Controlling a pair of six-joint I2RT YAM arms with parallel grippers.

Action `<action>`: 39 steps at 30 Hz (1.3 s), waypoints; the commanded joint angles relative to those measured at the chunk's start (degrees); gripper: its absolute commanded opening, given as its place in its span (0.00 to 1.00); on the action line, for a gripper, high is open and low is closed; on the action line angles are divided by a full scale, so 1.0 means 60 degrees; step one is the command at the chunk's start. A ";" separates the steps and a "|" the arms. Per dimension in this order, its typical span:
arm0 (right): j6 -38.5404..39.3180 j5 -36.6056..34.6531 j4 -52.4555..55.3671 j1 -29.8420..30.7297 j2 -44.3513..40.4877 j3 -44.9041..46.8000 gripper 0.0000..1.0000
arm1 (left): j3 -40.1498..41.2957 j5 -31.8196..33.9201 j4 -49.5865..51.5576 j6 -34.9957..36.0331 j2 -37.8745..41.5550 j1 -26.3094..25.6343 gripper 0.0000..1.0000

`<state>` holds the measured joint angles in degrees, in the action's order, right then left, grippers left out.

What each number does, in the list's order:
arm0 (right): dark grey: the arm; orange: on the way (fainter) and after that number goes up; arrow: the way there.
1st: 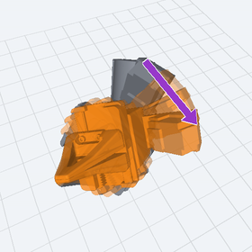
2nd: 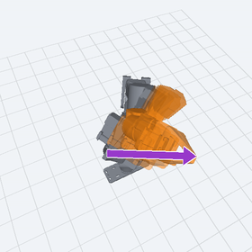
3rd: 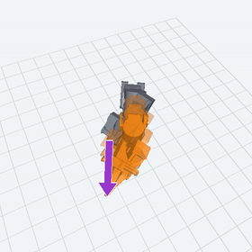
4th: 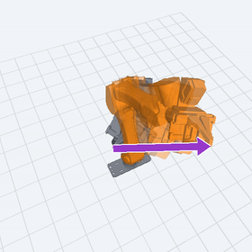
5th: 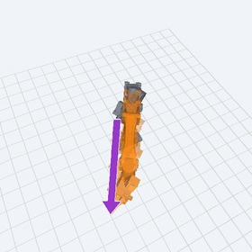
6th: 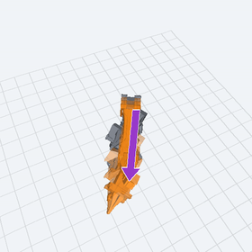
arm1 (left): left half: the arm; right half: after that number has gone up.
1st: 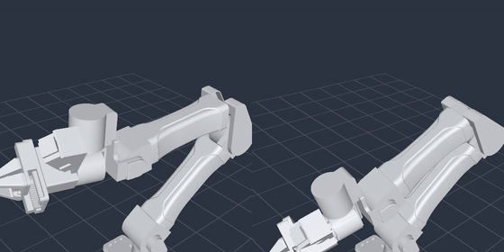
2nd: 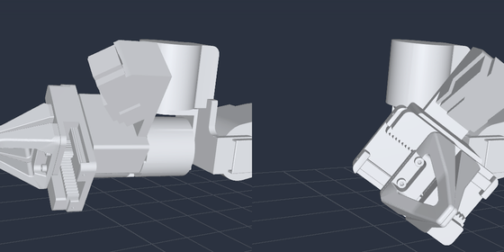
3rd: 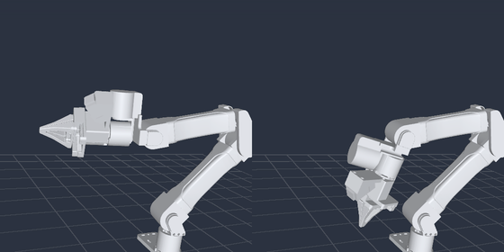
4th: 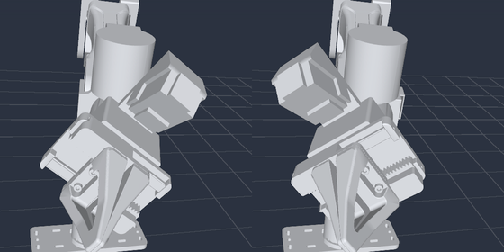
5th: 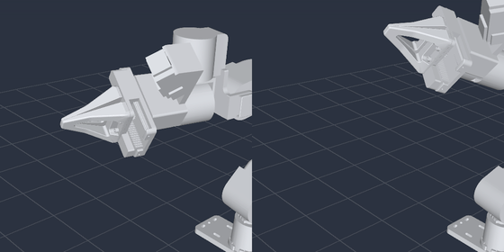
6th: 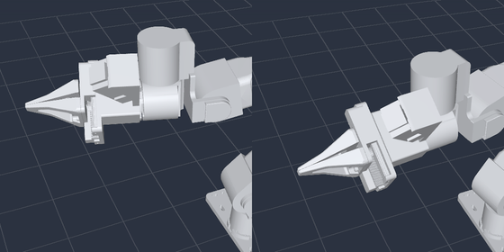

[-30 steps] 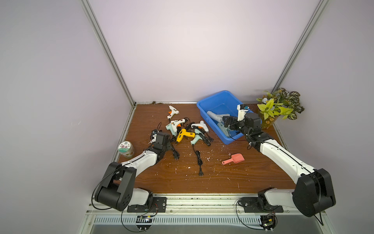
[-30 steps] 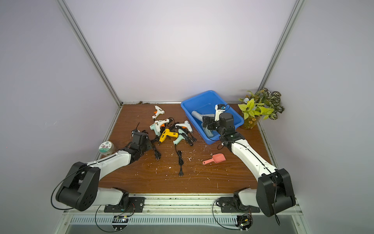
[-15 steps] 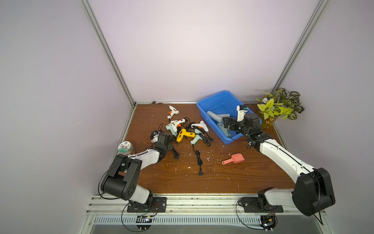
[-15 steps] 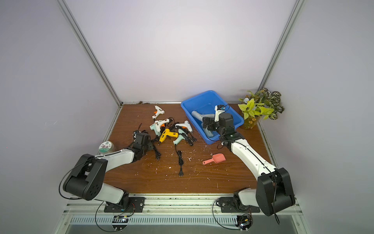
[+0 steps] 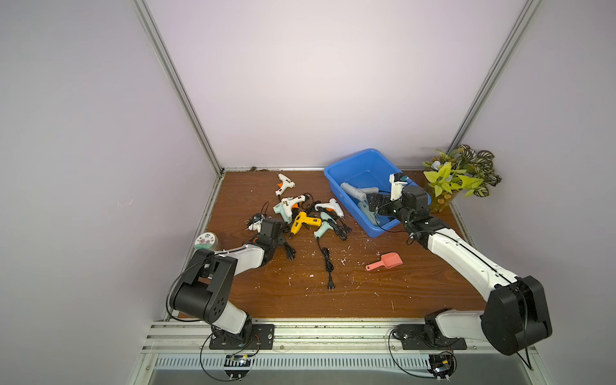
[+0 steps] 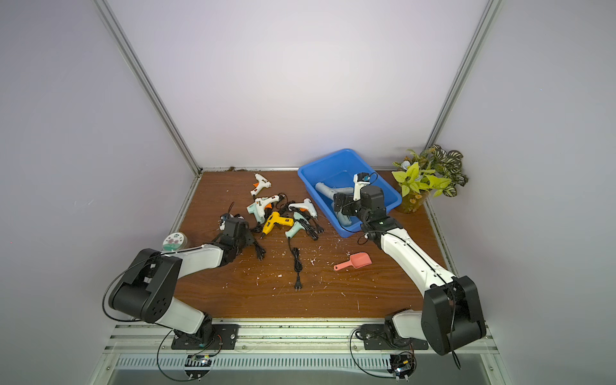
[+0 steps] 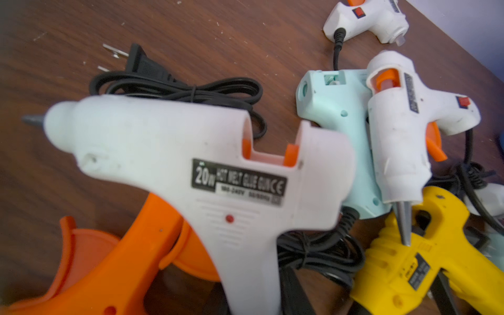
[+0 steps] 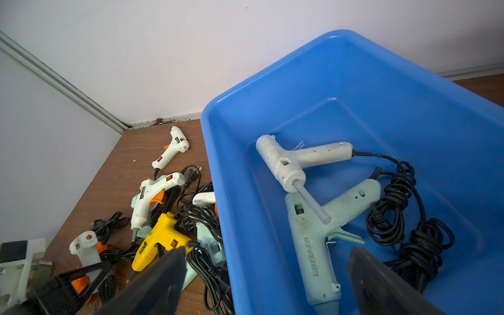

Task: Put the hot melt glue gun into the storage box
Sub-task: Pick up the hot melt adhesive gun from the center of the board, then place the hot melt adhesive gun in the storage box.

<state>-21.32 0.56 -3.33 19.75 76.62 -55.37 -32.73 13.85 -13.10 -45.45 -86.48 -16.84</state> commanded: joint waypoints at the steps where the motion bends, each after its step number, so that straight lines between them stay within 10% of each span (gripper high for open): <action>1: -0.0013 0.0171 -0.0032 -0.0037 0.0033 -0.0523 0.99 | 0.0156 0.0348 0.0345 0.0166 0.0823 0.0026 0.10; 17: -0.1441 0.4244 -0.1510 0.0022 0.0691 -0.0703 0.95 | 0.1280 -0.1817 -0.1680 0.4196 0.5259 -0.0386 0.00; 28: -0.2053 0.5487 -0.2075 0.1281 0.1366 -0.1493 0.90 | 0.1226 -0.1912 -0.3531 0.7152 0.4269 -0.2836 0.00; 39: -0.1299 0.5273 -0.0802 0.2542 0.2104 -0.2777 0.82 | 0.0782 -0.2877 -0.3954 0.7238 0.3462 -0.3075 0.00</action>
<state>-30.98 31.59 -10.04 34.48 88.31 -70.06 -26.11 0.10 -32.51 -3.16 -66.24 -34.74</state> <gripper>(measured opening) 0.825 0.281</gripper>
